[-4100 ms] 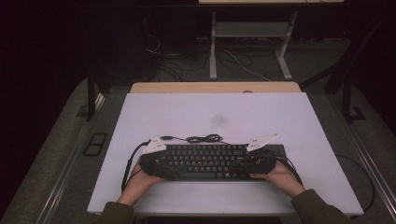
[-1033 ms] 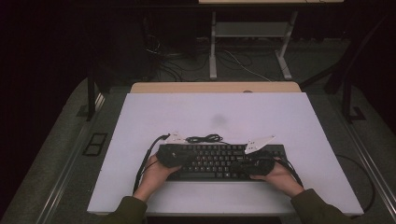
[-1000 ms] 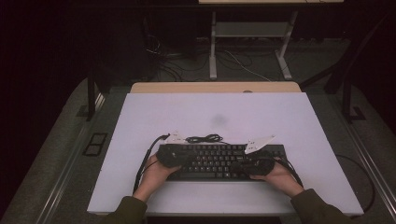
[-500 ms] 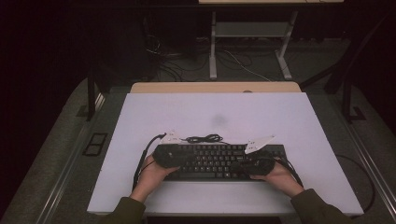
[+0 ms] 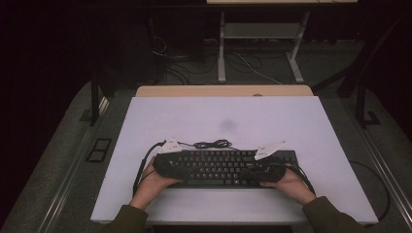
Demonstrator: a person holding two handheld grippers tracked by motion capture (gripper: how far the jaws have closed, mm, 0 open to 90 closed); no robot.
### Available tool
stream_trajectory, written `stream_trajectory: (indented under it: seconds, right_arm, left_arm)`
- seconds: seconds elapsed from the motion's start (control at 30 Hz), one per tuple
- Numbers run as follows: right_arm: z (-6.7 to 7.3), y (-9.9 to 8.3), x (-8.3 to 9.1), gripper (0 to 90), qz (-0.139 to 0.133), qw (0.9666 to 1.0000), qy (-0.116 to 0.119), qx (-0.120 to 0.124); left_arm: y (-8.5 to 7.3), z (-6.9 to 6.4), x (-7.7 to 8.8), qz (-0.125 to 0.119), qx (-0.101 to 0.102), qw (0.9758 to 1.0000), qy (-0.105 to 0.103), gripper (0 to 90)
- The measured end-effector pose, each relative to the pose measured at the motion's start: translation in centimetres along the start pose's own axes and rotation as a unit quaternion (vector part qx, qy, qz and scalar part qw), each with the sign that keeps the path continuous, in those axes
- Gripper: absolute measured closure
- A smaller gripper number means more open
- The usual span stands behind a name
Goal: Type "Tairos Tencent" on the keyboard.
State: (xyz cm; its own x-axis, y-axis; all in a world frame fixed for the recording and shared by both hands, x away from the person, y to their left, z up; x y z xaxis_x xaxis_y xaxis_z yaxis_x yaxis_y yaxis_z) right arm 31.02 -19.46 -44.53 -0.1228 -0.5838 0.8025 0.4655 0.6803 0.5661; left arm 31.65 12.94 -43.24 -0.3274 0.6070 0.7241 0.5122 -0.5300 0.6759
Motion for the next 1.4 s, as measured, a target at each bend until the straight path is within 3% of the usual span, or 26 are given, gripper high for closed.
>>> stream_trajectory:
  seconds: [0.57,0.73,0.9,1.03,1.2,1.4]
  right_arm:
    - [0.0,0.3,0.5,88.8,-0.023,0.9996,0.015,-0.007]
    - [-0.2,0.6,0.7,75.1,-0.038,0.9989,0.022,-0.018]
    - [-0.1,1.0,0.7,55.7,-0.048,0.9982,0.026,-0.024]
    - [0.0,1.3,0.6,41.5,-0.056,0.9979,0.015,-0.027]
    - [0.0,1.6,0.7,33.4,-0.072,0.9969,0.004,-0.032]
    - [-0.1,2.3,0.5,30.8,-0.079,0.9963,0.006,-0.034]
  left_arm:
    - [-0.6,0.4,0.4,-0.014,0.013,0.9998,0.001,13.0]
    - [-0.7,0.4,0.5,-0.015,0.013,0.9998,0.008,11.8]
    - [-0.7,0.3,0.4,-0.014,0.019,0.9996,0.013,2.9]
    - [-0.8,0.3,0.4,-0.015,0.020,0.9996,0.012,0.6]
    - [-0.7,0.2,0.5,-0.017,0.021,0.9996,0.012,0.0]
    - [-0.8,0.2,0.5,-0.016,0.024,0.9995,0.008,0.0]
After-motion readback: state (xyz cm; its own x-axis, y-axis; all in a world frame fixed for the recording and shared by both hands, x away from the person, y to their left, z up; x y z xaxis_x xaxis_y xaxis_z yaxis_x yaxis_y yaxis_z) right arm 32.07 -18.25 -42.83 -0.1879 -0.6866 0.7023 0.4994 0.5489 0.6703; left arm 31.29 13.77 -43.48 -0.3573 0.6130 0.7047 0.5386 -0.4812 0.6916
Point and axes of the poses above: each handheld gripper's, and its own axes: x roughly backward along the jaws, y roughly out of its top, z roughly to its left, the point moved 1 cm from there along -x, roughly forward along the jaws, and after that the axes turned 11 degrees about z, right-handed, at the moved point
